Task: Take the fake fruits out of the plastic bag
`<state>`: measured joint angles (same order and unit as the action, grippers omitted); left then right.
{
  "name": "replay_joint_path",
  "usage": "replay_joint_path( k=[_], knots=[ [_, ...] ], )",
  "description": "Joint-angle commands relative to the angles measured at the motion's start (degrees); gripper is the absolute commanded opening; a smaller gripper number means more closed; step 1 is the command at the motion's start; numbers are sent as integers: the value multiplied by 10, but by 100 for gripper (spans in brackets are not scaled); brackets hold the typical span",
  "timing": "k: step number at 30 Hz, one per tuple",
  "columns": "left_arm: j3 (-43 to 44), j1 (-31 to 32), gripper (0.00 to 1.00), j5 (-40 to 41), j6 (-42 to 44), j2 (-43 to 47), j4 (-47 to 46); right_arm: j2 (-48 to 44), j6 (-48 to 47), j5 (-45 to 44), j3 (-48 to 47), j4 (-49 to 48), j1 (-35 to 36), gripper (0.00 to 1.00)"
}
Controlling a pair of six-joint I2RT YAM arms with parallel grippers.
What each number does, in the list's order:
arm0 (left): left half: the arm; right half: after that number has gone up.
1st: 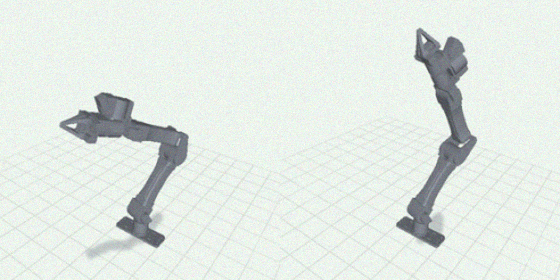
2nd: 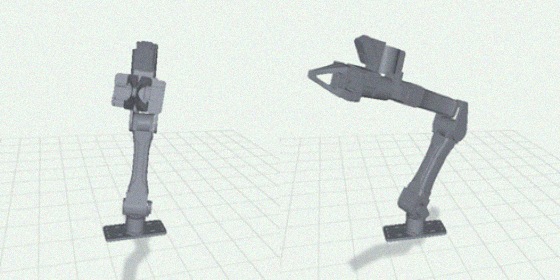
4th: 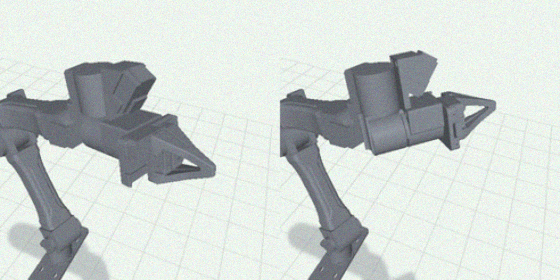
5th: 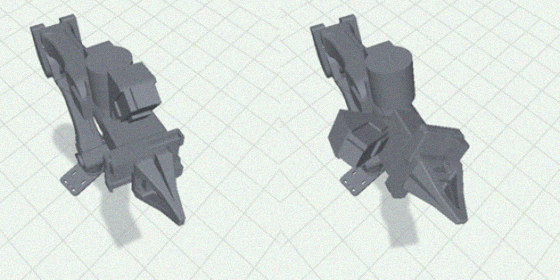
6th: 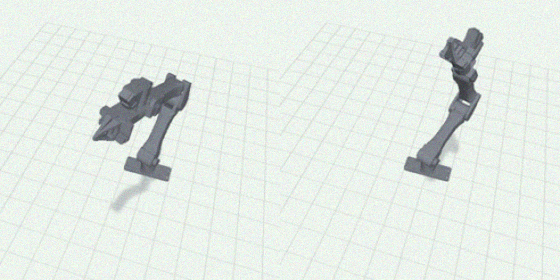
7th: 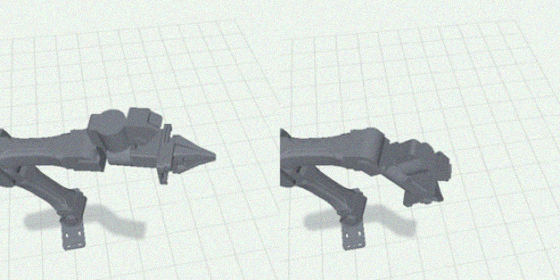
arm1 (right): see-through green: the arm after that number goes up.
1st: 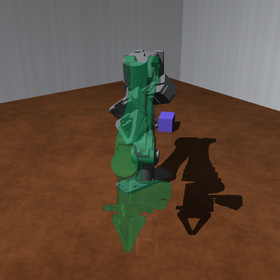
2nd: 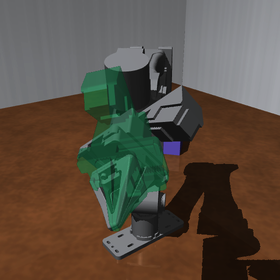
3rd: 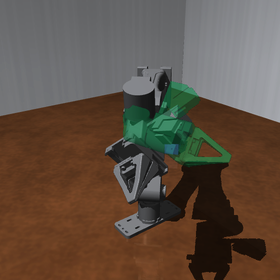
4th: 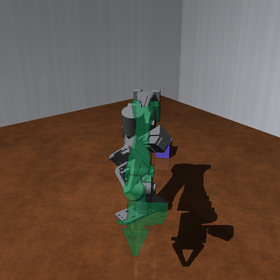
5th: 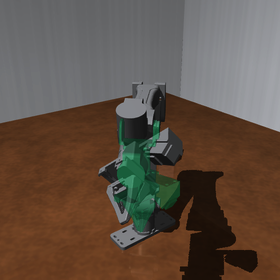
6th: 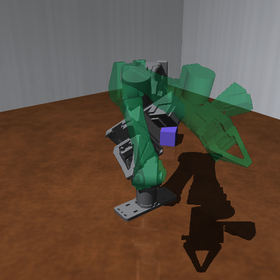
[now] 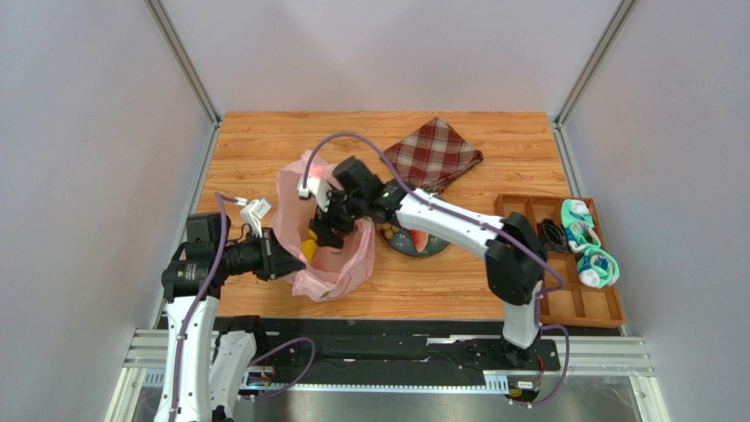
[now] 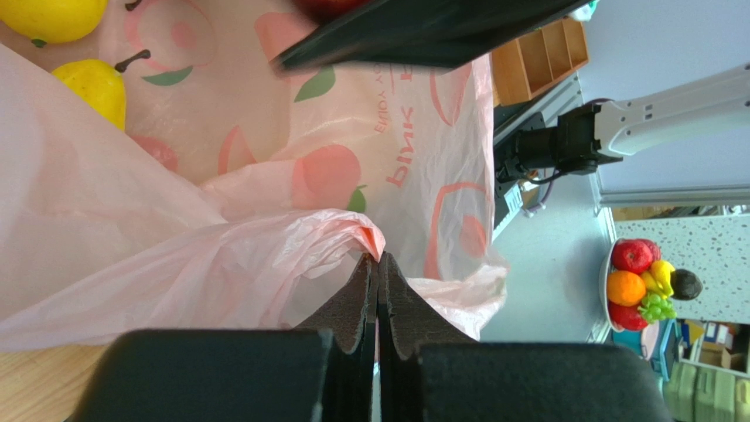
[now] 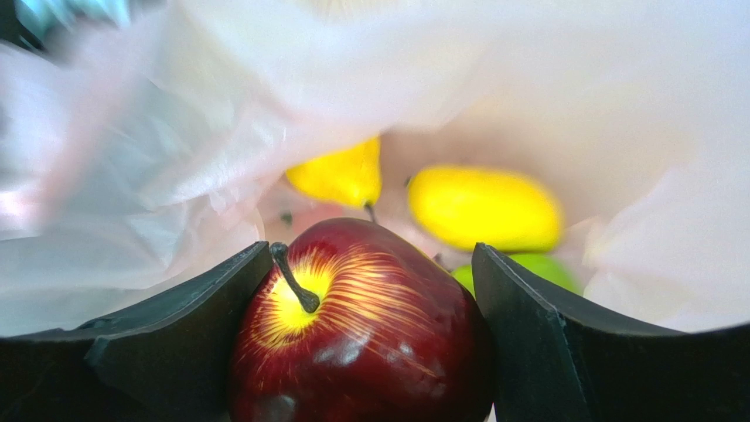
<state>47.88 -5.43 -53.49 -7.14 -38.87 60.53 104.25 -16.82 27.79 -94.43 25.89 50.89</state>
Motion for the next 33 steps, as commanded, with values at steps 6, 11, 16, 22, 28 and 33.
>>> replay_joint_path(
  k=[6, 11, 16, 22, 28, 33],
  knots=[
    [-7, -7, 0, 11, -19, -11, -34, -152, 52, 124, 13, 29, -80, 42],
    [-9, -12, 0, 11, -23, -13, -38, -228, 73, 139, 58, 56, -146, 44],
    [-7, -12, 0, -4, -43, -17, -66, -213, 280, 342, 98, -27, -206, 47],
    [75, -25, 0, -34, -138, -49, -187, -130, 297, 346, 50, -102, -118, 41],
    [254, -34, 0, 14, -114, -72, -184, -37, 351, 333, -94, -151, -84, 41],
    [316, -41, 0, 123, -124, -37, -193, 53, 404, 340, -230, -189, -67, 44]
  ],
)
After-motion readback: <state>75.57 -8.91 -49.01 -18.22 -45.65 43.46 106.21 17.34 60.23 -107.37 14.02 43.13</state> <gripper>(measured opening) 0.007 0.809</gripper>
